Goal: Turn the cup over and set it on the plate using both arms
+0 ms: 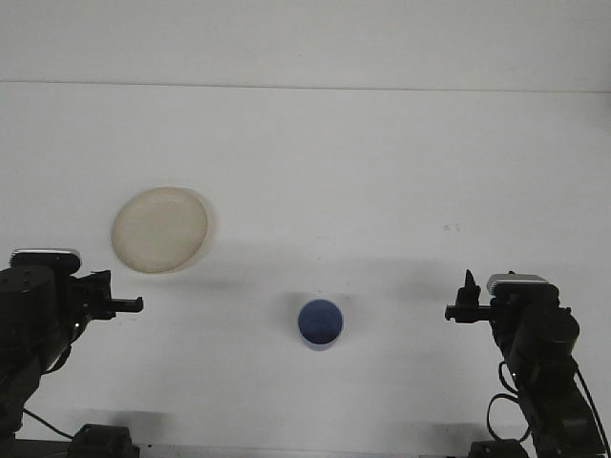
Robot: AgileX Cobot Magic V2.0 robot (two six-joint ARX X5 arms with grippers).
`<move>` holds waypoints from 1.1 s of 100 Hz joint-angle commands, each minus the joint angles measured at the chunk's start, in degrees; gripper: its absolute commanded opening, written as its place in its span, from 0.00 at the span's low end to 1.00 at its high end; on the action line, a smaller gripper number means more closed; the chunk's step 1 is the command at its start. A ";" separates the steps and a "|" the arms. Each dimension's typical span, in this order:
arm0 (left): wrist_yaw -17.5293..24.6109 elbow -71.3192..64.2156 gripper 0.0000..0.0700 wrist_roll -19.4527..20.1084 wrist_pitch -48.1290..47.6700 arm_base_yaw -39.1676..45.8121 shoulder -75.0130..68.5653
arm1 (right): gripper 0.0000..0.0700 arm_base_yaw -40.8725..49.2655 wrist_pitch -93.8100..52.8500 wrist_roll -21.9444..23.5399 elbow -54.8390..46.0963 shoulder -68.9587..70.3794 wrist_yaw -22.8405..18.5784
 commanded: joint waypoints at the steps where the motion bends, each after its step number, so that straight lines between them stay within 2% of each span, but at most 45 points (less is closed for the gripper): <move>1: 0.50 1.38 0.02 0.09 -1.03 -0.17 0.63 | 0.69 0.09 0.55 -0.74 0.52 0.09 0.07; 16: 1.60 1.38 0.05 -0.02 -2.47 -0.17 0.61 | 0.69 0.09 0.57 -0.74 0.52 0.09 0.07; 22: 1.73 1.38 0.20 -0.13 -2.78 -0.17 0.59 | 0.69 0.09 0.57 -0.74 0.52 0.09 0.07; 27: 1.73 1.38 0.36 -0.15 -2.93 -0.17 0.57 | 0.69 0.09 0.57 -0.74 0.52 0.09 0.07; 33: 1.73 1.38 0.49 -0.35 -2.86 -0.17 0.57 | 0.69 0.09 0.57 -0.74 0.52 0.09 0.07; 41: 1.73 1.38 0.55 -0.33 -2.97 -0.17 0.57 | 0.69 0.09 0.57 -0.72 0.52 0.09 0.07; 54: 1.75 1.38 0.57 -0.35 -3.78 -0.17 0.74 | 0.69 0.09 0.57 -0.74 0.52 0.09 0.07; 68: 2.62 1.57 0.85 -0.35 -4.76 -0.28 2.03 | 0.69 0.09 0.57 -0.74 0.52 0.09 0.07; 83: 7.28 2.93 0.85 -0.48 -5.84 -1.60 5.20 | 0.69 0.09 0.55 -0.74 0.55 0.09 0.07; 96: 10.27 4.26 0.85 -2.60 -5.84 -5.20 9.05 | 0.69 0.09 0.55 -0.74 0.55 0.09 0.07; 110: 10.73 5.75 0.84 -4.57 -5.46 -12.37 14.27 | 0.69 0.09 0.57 -0.72 0.55 0.09 0.07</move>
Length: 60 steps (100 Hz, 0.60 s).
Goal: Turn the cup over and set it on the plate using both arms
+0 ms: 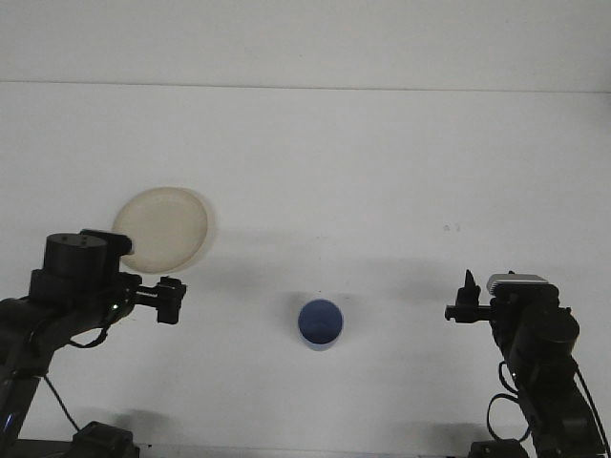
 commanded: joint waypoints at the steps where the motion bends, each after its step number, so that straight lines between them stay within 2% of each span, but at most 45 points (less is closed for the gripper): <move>1: 0.42 1.95 0.84 -1.86 0.52 -3.48 2.80 | 0.69 0.09 0.55 -0.70 0.55 0.09 0.07; 28: 0.39 5.44 0.84 -6.16 4.87 -19.23 14.58 | 0.69 0.09 0.55 -0.70 0.55 0.09 0.07; 60: 0.39 13.55 0.84 -5.62 5.64 -30.23 29.11 | 0.69 0.09 0.52 -0.70 0.55 0.09 0.07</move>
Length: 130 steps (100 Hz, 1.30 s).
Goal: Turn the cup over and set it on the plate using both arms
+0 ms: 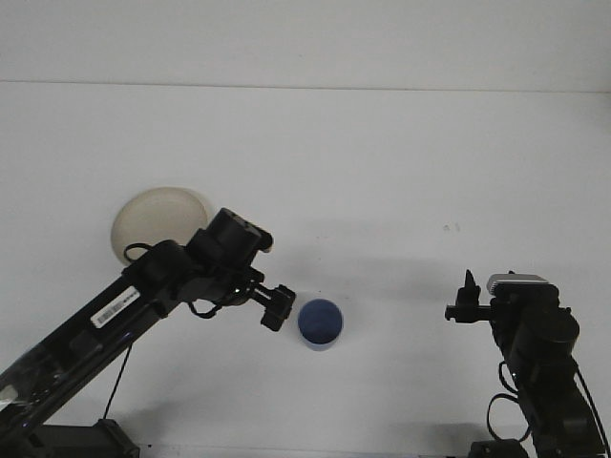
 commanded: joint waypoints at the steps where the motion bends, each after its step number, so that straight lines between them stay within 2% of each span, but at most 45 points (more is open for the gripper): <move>1: 0.20 2.10 0.84 -0.04 0.44 -1.53 2.75 | 0.69 0.09 0.55 -0.72 0.55 0.09 0.07; 60: -0.24 3.74 0.82 2.67 1.49 -6.86 18.67 | 0.69 0.09 0.52 -0.74 0.55 0.09 0.07; 65: -0.28 3.74 0.75 2.69 1.53 -6.86 19.43 | 0.69 0.09 0.50 -0.74 0.55 0.09 0.07; 73: -0.33 3.74 0.52 2.69 1.57 -6.86 20.06 | 0.69 0.09 0.52 -0.74 0.55 0.09 0.07; 77: -0.33 3.74 0.34 2.69 1.70 -6.86 20.17 | 0.69 0.09 0.52 -0.74 0.55 0.09 0.07; 87: -0.33 3.74 0.01 2.75 1.75 -6.86 20.17 | 0.69 0.09 0.52 -0.74 0.55 0.09 0.07; 120: -0.55 6.47 0.02 3.74 -2.10 -5.86 19.67 | 0.69 0.09 0.50 -0.76 0.55 0.09 0.07; 130: -3.63 9.27 0.02 4.72 -4.83 -3.61 18.27 | 0.69 0.09 0.50 -0.74 0.55 0.09 0.07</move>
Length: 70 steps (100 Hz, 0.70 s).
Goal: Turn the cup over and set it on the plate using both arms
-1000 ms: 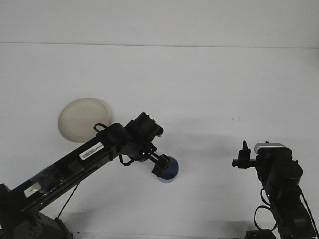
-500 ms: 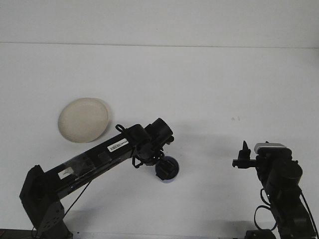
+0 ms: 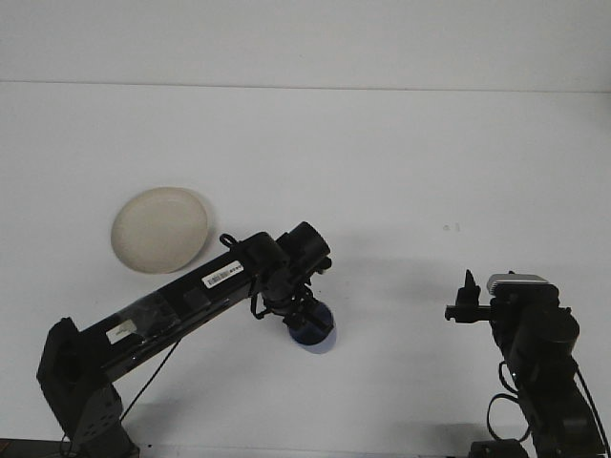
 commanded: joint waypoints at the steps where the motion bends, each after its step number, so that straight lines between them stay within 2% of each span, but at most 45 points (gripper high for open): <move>1: -3.08 2.97 0.02 1.60 -1.68 1.55 -0.83 | 0.69 0.09 0.50 -0.72 0.55 0.09 0.07; 15: -9.60 6.32 0.02 2.69 -5.27 7.54 -4.55 | 0.69 0.09 0.50 -0.72 0.55 0.09 0.07; 32: -13.90 9.20 0.02 4.22 -7.58 19.02 -8.04 | 0.69 0.09 0.52 -0.72 0.55 0.09 0.07; 51: -14.49 9.55 0.02 4.37 -6.67 32.98 -7.91 | 0.69 0.09 0.52 -0.72 0.55 0.09 0.07; 70: -14.47 9.53 0.02 4.39 -4.35 41.72 -5.44 | 0.69 0.09 0.52 -0.72 0.55 0.09 0.07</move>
